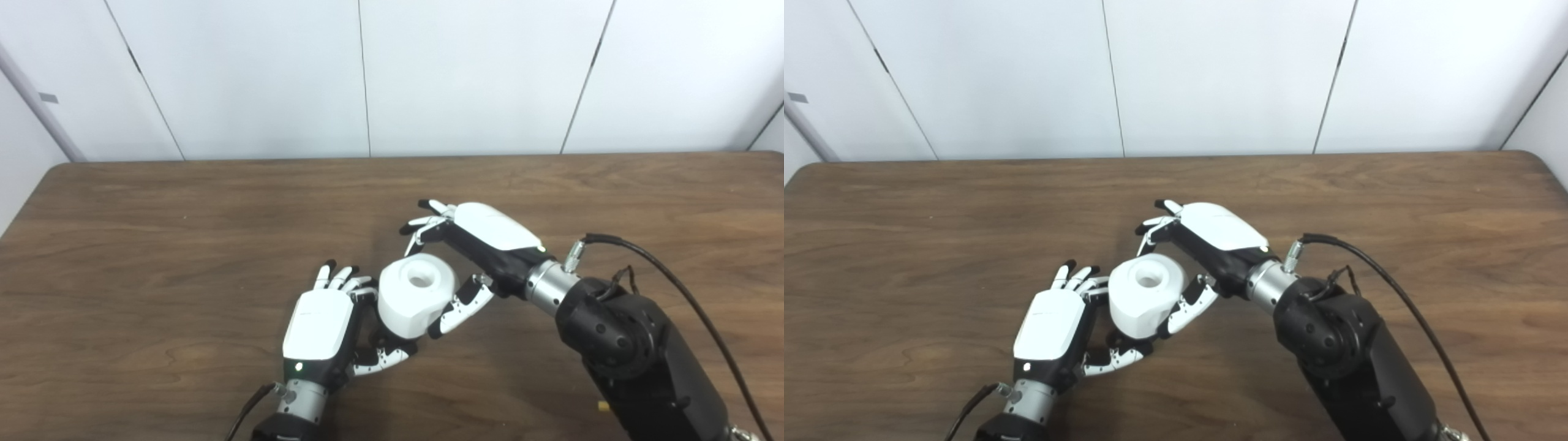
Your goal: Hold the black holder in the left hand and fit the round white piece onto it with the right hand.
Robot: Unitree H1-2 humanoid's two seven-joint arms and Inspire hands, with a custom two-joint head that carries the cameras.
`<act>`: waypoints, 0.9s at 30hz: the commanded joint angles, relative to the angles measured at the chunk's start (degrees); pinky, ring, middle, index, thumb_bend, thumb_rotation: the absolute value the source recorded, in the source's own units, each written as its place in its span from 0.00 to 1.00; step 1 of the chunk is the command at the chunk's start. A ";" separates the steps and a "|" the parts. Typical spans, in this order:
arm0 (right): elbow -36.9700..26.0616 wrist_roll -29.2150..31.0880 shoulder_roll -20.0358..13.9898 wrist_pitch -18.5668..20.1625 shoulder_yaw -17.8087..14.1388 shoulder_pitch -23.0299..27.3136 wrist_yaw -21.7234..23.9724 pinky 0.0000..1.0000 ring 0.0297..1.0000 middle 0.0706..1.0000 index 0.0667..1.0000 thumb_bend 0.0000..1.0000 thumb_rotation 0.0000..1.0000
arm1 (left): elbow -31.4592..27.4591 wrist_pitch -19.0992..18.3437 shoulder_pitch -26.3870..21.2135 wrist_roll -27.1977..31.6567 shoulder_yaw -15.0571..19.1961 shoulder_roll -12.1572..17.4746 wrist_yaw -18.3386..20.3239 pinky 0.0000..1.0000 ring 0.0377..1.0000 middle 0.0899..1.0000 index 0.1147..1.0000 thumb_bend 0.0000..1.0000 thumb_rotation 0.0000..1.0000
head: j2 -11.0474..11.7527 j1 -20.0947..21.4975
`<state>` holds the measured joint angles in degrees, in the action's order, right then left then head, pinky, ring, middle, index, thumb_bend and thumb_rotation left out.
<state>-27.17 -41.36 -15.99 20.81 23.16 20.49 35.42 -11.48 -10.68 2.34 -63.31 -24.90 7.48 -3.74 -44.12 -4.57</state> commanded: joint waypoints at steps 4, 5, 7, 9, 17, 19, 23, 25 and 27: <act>0.23 -0.92 0.98 -2.07 -0.41 2.44 -1.79 1.00 1.00 0.84 0.44 0.52 0.14 | 0.94 -0.14 0.42 -1.25 -1.12 0.10 1.92 1.00 0.89 0.76 0.42 0.52 0.05 | -0.01 -0.02; 0.36 -0.98 1.09 -2.28 -0.42 2.43 -1.83 1.00 1.00 0.84 0.44 0.52 0.14 | 0.89 -0.19 0.42 -1.30 -1.14 0.11 2.01 1.00 0.89 0.76 0.42 0.52 0.05 | -0.01 -0.02; 0.56 -1.06 1.22 -2.75 -0.47 2.37 -1.97 1.00 1.00 0.84 0.44 0.52 0.14 | 0.86 -0.24 0.41 -1.28 -1.16 0.06 2.08 1.00 0.89 0.76 0.42 0.52 0.05 | 0.06 0.14; 0.62 -1.33 1.32 -3.04 -0.42 2.30 -2.04 1.00 1.00 0.84 0.44 0.52 0.14 | 0.83 -0.29 0.42 -1.27 -1.17 0.01 2.10 1.00 0.89 0.76 0.42 0.52 0.05 | 0.06 0.14; 0.98 -1.90 1.50 -3.81 -0.12 2.10 -2.41 1.00 1.00 0.84 0.44 0.52 0.13 | 0.98 -0.24 0.40 -1.32 -1.22 0.07 1.90 1.00 0.89 0.76 0.42 0.52 0.06 | 0.18 0.10; 1.15 -2.12 1.47 -4.27 -0.02 2.09 -2.50 1.00 1.00 0.84 0.44 0.52 0.14 | 1.01 -0.22 0.39 -1.31 -1.21 0.08 1.88 1.00 0.89 0.76 0.42 0.52 0.06 | 0.18 0.10; 1.45 -2.80 1.57 -4.80 0.05 1.98 -2.48 1.00 1.00 0.83 0.44 0.52 0.14 | 1.24 0.00 0.39 -1.24 -1.20 0.17 1.48 1.00 0.89 0.76 0.42 0.52 0.05 | 0.18 0.10; 1.48 -2.97 1.68 -4.78 0.05 1.82 -2.42 1.00 1.00 0.83 0.44 0.52 0.13 | 1.14 -0.08 0.42 -1.22 -1.17 0.12 1.57 1.00 0.89 0.76 0.42 0.52 0.05 | 0.07 0.41; 1.60 -3.23 1.76 -4.91 0.13 1.61 -2.54 1.00 1.00 0.83 0.44 0.52 0.13 | 1.02 -0.16 0.43 -1.24 -1.17 0.11 1.75 1.00 0.89 0.76 0.42 0.52 0.05 | 0.07 0.41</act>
<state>-25.11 -44.28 -14.79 17.52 23.56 20.54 34.45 -11.49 -10.78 2.34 -63.31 -24.98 7.49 -3.75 -44.03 -4.13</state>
